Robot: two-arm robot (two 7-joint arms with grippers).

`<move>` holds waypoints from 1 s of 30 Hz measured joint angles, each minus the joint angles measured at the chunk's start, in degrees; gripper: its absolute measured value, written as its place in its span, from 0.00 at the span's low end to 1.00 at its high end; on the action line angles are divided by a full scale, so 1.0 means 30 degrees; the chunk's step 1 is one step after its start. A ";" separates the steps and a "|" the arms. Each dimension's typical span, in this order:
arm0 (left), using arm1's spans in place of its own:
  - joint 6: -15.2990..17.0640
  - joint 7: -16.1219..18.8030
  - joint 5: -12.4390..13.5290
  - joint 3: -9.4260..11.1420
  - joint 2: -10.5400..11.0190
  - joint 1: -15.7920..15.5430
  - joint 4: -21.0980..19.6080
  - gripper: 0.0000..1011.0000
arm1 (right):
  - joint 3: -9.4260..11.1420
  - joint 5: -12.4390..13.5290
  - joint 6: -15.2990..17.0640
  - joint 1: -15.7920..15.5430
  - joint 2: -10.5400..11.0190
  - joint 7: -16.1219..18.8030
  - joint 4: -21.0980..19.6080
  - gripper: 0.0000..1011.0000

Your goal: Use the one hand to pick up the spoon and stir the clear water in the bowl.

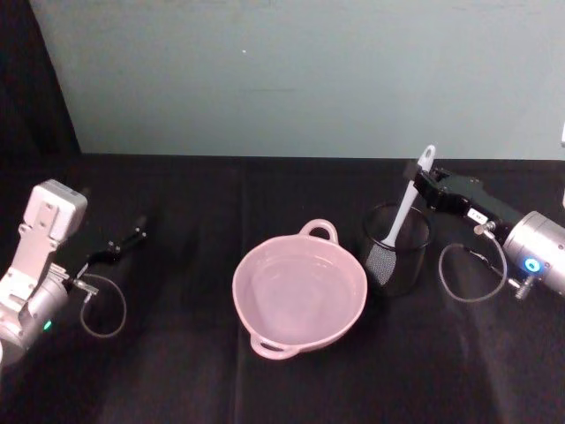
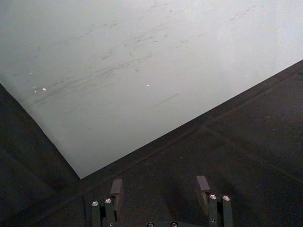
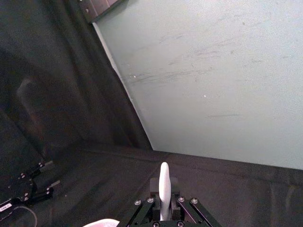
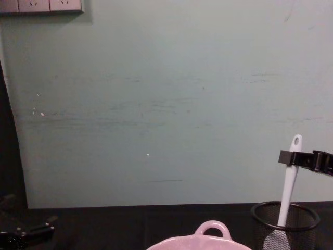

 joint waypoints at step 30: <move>0.0000 0.0000 0.0000 -0.0001 0.0000 0.0001 0.0000 0.99 | 0.0258 0.1111 -0.0699 -0.0558 0.0128 -0.0757 0.1389 0.84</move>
